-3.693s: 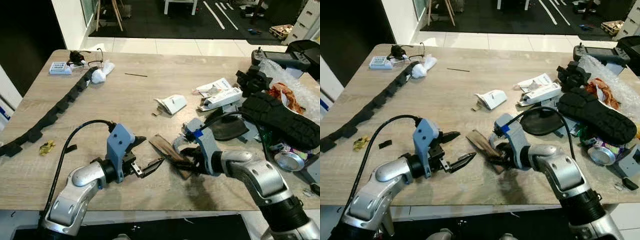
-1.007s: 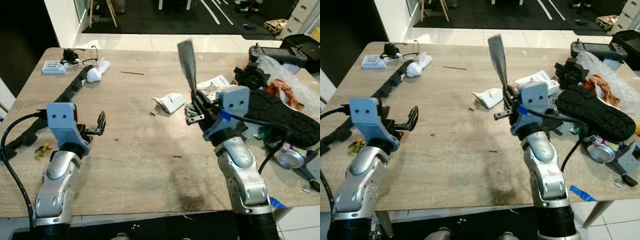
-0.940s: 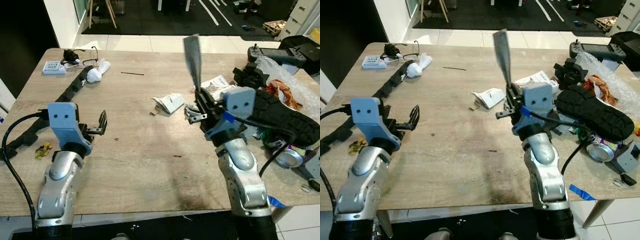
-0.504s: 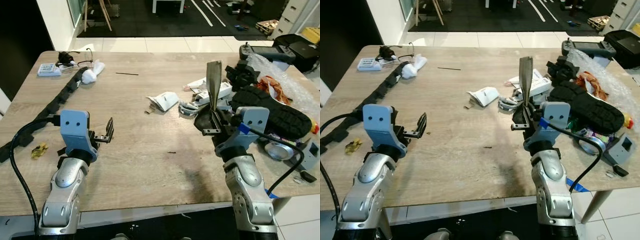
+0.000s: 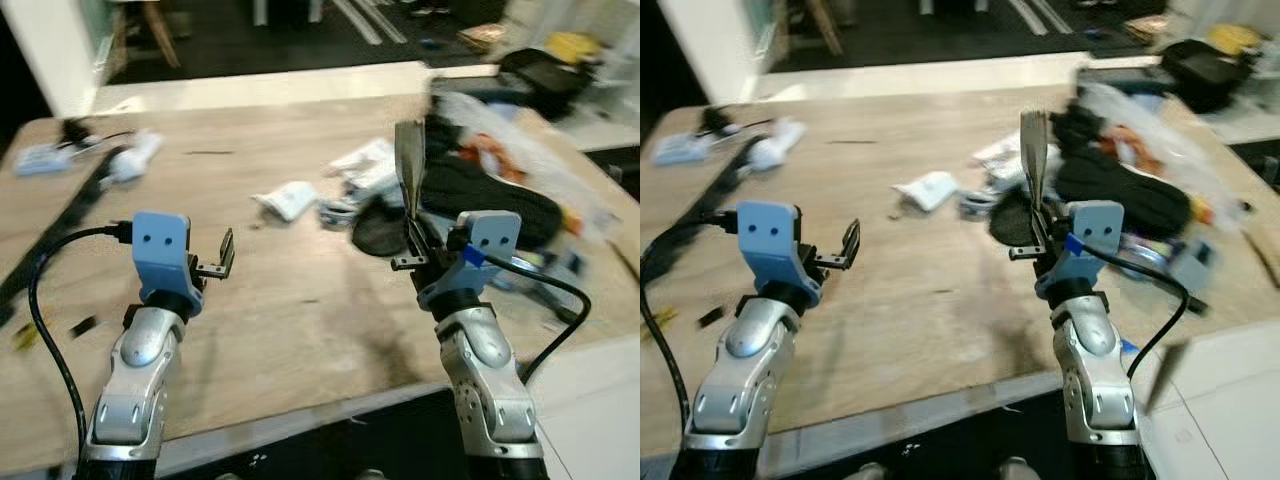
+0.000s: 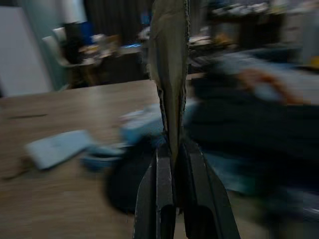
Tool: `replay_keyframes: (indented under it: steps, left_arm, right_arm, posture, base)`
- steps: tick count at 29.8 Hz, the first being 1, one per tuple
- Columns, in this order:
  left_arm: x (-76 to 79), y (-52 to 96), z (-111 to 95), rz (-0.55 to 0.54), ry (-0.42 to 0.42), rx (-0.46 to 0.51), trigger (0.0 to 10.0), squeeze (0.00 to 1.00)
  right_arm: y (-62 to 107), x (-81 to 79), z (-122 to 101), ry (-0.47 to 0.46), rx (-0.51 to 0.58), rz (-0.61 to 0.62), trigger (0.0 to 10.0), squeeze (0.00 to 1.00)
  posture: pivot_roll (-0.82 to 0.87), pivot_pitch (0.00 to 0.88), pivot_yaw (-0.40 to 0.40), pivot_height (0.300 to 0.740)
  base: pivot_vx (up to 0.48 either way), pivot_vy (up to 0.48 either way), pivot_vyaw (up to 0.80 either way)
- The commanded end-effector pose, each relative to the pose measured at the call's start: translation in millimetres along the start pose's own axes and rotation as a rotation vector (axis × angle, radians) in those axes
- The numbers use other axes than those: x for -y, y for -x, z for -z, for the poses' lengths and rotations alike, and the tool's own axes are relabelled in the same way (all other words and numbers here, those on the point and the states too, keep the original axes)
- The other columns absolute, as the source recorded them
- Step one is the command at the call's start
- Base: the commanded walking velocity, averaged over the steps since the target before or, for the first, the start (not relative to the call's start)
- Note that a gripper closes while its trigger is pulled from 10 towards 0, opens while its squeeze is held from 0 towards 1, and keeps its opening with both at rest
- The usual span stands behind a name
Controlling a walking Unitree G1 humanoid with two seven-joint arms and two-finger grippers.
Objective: Picking trash to rubbish bin
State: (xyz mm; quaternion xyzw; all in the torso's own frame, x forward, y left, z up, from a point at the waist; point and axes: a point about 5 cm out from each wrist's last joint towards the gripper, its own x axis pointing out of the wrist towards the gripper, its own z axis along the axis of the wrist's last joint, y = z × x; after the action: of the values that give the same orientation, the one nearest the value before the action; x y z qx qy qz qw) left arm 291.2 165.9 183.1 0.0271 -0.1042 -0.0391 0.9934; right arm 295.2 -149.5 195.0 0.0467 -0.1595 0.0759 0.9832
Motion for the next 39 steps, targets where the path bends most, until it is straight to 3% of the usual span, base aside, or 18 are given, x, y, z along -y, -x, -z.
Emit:
replay_keyframes:
  steps: [1,11,39]
  left_arm:
    - [1.2,1.8,3,-0.002,0.005,-0.006,10.0,0.0]
    - [0.8,-1.6,0,0.034,-0.014,0.002,10.0,0.0]
    - [1.6,-7.9,0,0.045,0.0,0.002,10.0,0.0]
  right_arm:
    - [0.6,-2.0,2,-0.004,-0.008,-0.01,10.0,0.0]
    - [-4.3,-8.7,3,0.011,0.003,-0.035,10.0,0.0]
    - [-10.0,-6.7,2,0.03,0.006,-0.034,10.0,0.0]
  posture:
    - [0.03,0.144,-0.006,0.74]
    - [0.04,0.138,-0.01,0.74]
    - [0.04,0.14,0.002,0.74]
  base:
    - [0.0,0.0,-0.8]
    - [0.0,0.0,-0.8]
    - [0.0,0.0,-0.8]
